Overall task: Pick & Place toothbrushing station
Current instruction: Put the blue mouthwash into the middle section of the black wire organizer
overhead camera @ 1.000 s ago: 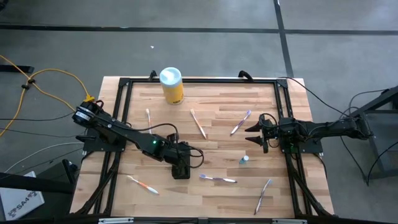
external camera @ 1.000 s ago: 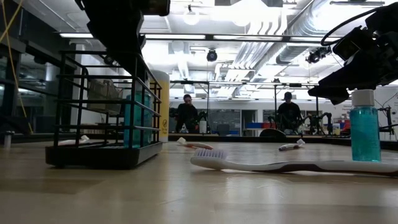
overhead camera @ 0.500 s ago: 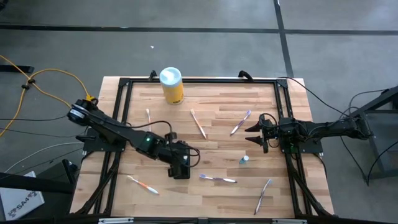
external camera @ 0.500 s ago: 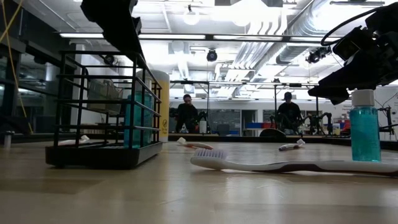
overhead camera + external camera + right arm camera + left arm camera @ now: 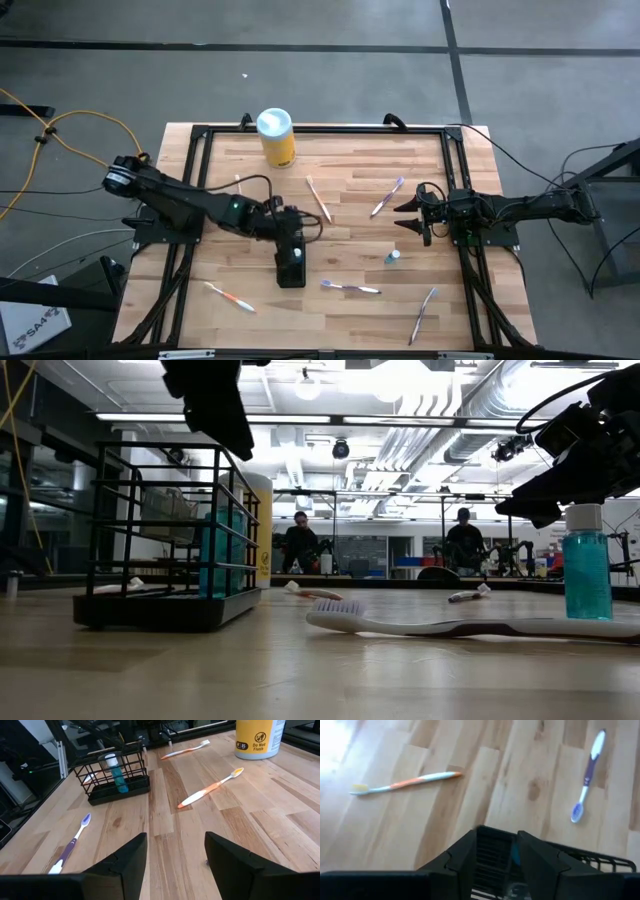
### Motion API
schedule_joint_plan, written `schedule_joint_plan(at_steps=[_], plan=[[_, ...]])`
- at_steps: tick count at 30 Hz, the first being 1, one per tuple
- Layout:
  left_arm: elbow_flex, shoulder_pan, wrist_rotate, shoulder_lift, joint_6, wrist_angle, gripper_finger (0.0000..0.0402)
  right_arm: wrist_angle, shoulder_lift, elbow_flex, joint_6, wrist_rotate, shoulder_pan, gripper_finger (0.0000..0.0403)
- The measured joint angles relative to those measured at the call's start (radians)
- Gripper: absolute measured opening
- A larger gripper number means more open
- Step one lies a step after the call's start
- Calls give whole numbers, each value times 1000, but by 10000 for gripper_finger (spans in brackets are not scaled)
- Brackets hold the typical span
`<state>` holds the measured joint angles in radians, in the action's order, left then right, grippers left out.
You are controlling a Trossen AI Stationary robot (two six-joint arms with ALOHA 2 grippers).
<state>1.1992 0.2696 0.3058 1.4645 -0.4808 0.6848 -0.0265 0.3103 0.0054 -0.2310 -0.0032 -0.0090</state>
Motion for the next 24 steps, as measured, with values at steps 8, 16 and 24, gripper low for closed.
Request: schedule_joint_plan(at_steps=[8,16,24], plan=[[0,-96,0,-37,21,3,136,0,0,0,0,0,0,192],[0,-213,-4,-57,22,37,136,0,0,0,0,0,0,192],[-1,-348,-204,-62,225,19,136,-2,0,0,0,0,0,192]])
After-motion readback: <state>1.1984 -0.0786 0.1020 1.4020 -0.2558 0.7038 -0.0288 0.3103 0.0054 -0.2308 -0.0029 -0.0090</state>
